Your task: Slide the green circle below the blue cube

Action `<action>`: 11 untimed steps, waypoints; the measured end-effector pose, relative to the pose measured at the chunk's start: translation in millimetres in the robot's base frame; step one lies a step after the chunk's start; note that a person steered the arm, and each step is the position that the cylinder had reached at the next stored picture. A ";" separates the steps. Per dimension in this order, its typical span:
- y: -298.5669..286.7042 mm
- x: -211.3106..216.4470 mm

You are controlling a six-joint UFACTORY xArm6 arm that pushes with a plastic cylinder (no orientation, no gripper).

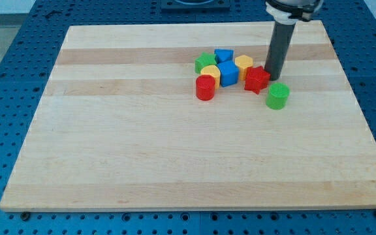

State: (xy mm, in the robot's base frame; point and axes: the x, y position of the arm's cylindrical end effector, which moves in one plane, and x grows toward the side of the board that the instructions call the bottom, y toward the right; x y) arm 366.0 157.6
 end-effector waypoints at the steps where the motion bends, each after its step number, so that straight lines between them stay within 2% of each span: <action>1: 50.0 1.5; 2: 74.2 26.8; 5: 9.7 72.6; 7: -36.6 76.2; 11: -93.4 69.0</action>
